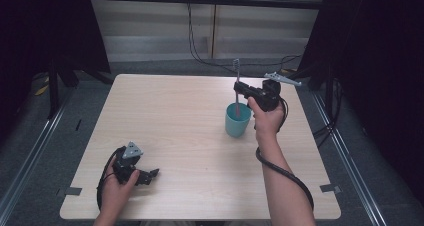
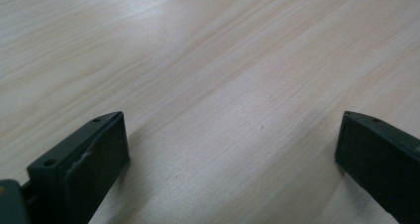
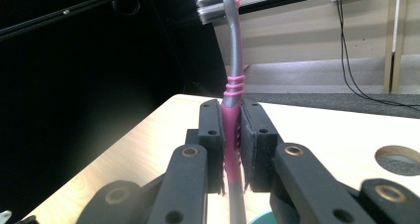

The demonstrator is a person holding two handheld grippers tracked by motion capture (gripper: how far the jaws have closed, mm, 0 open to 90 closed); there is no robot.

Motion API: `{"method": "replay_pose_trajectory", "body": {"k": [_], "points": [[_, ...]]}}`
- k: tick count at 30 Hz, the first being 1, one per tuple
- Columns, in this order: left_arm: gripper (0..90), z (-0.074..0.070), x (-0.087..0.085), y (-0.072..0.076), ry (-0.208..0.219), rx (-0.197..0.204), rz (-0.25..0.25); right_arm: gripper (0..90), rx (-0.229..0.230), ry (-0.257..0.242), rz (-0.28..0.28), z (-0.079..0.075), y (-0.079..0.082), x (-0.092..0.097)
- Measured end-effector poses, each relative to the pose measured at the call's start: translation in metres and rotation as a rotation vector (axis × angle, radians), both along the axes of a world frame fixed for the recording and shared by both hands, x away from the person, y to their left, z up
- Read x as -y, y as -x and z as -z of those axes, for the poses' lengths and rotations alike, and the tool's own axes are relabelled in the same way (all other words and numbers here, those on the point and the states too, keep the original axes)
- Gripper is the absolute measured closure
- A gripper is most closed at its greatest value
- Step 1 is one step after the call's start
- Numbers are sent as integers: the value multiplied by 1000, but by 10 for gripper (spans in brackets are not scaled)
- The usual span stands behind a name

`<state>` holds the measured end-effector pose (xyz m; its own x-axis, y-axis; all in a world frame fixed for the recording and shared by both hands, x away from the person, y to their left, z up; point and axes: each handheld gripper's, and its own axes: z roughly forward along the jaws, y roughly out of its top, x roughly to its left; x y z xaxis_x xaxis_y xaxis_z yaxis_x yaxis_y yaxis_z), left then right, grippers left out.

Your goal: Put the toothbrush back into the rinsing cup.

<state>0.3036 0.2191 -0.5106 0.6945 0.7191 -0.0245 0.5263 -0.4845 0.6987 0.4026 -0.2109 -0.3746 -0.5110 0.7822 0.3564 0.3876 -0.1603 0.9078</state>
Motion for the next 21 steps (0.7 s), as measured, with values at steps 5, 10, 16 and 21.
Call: {"method": "replay_pose_trajectory", "body": {"k": [5, 10, 16, 21], "points": [[0, 0, 0, 0, 0, -1, 0, 808, 0, 5, 8, 2, -3, 1], [0, 0, 0, 0, 1, -1, 0, 808, 5, 14, 17, 6, -5, 1], [0, 0, 0, 0, 1, -1, 0, 807, 2, 29, 19, 10, -6, 2], [0, 0, 0, 0, -7, -2, 7, 807, -2, 39, 30, 16, -6, 4]]}}
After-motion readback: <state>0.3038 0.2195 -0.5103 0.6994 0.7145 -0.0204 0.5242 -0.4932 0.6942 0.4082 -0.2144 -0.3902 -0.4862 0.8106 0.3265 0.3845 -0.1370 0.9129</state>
